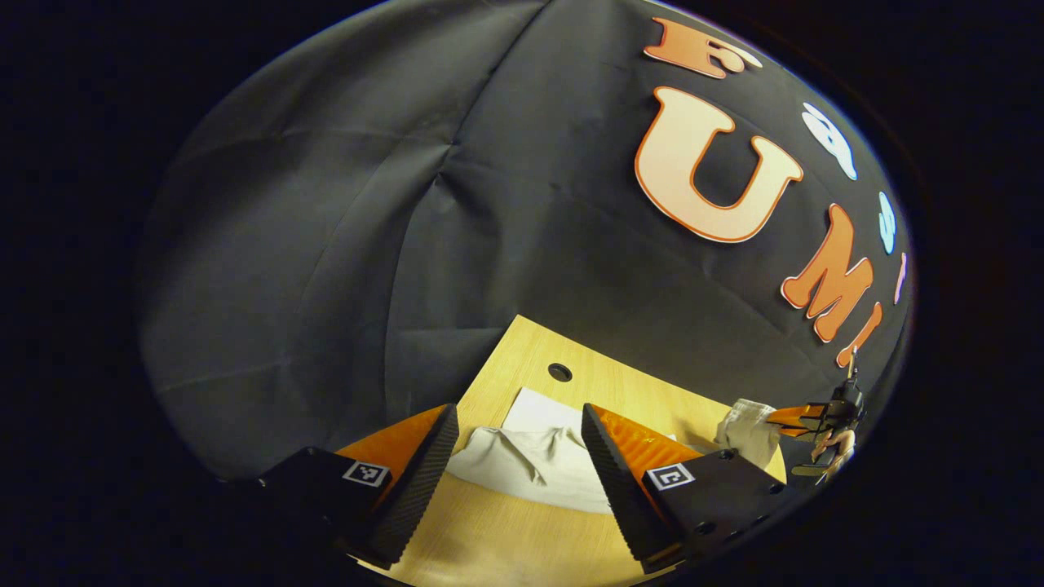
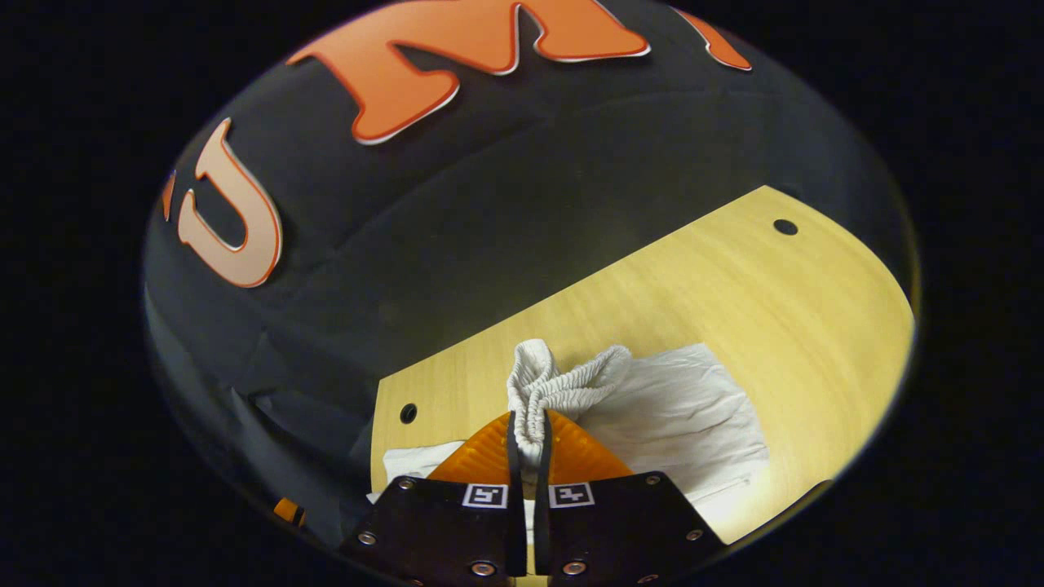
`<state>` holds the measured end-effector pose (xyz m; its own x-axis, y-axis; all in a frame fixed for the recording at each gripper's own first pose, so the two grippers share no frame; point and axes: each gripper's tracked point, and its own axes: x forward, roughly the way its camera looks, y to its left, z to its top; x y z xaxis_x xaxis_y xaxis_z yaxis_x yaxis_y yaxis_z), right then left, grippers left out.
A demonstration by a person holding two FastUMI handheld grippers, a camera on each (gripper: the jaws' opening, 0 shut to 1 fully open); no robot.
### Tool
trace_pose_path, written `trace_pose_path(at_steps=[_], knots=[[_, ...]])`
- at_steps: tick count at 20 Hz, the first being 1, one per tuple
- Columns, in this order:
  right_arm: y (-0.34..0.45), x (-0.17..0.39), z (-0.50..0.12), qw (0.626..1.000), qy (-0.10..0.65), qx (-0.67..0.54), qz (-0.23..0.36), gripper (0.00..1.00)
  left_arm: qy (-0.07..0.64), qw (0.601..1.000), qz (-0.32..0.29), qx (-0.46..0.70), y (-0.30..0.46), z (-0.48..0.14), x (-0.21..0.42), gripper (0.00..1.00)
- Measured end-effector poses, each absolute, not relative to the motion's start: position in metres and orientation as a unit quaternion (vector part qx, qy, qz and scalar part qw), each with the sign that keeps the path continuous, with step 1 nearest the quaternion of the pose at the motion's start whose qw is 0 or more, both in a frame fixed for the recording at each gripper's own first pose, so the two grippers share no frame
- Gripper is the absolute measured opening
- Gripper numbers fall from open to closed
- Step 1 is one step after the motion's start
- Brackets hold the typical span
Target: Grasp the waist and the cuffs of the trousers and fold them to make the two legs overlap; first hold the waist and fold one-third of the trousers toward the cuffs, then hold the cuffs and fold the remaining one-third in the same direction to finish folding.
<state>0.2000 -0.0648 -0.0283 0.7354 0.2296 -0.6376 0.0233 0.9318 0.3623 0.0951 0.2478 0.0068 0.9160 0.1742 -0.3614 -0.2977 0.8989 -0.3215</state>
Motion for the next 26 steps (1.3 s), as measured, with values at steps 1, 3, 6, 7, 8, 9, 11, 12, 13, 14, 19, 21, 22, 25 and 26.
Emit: trace_pose_path(at_steps=[1,3,6,7,8,9,11,12,13,14,19,21,22,25,26], knots=[[-0.065,0.200,-0.027,0.912,0.368,0.173,0.061,0.04,0.163,0.960,0.126,-0.190,0.250,0.007,0.094,0.99],[-0.067,0.200,-0.024,0.907,0.383,0.164,0.066,0.04,0.165,0.958,0.131,-0.195,0.252,0.006,0.091,0.99],[-0.067,0.201,-0.019,0.904,0.400,0.135,0.065,0.04,0.168,0.955,0.139,-0.203,0.254,0.004,0.088,0.99],[-0.068,0.199,-0.019,0.902,0.406,0.128,0.066,0.04,0.170,0.954,0.141,-0.205,0.256,0.003,0.087,0.99],[-0.068,0.198,-0.019,0.901,0.411,0.122,0.066,0.04,0.172,0.953,0.143,-0.205,0.256,0.003,0.086,0.99],[-0.067,0.198,-0.024,0.900,0.415,0.114,0.068,0.05,0.175,0.952,0.145,-0.205,0.255,0.002,0.086,0.99],[-0.065,0.198,-0.024,0.899,0.418,0.107,0.079,0.10,0.178,0.950,0.148,-0.207,0.255,0.001,0.084,0.99],[-0.063,0.196,-0.025,0.896,0.421,0.109,0.091,0.18,0.179,0.950,0.148,-0.211,0.255,0.002,0.083,0.99],[-0.061,0.194,-0.025,0.893,0.424,0.114,0.100,0.22,0.179,0.949,0.149,-0.214,0.255,0.001,0.083,0.99],[-0.059,0.193,-0.024,0.890,0.427,0.117,0.107,0.35,0.179,0.948,0.149,-0.217,0.255,0.001,0.082,0.99],[-0.063,0.186,-0.023,0.893,0.426,0.097,0.106,0.94,0.190,0.946,0.147,-0.217,0.252,-0.003,0.080,0.99],[-0.071,0.187,-0.024,0.897,0.421,0.097,0.093,0.99,0.208,0.940,0.144,-0.227,0.247,-0.009,0.077,0.99],[-0.073,0.186,-0.022,0.897,0.420,0.102,0.092,0.98,0.214,0.937,0.142,-0.239,0.243,-0.015,0.076,0.99],[-0.083,0.181,-0.020,0.896,0.422,0.102,0.095,0.98,0.235,0.924,0.139,-0.269,0.231,-0.036,0.075,0.99],[-0.086,0.178,-0.021,0.895,0.424,0.097,0.098,0.98,0.240,0.918,0.135,-0.286,0.223,-0.039,0.077,0.99]])
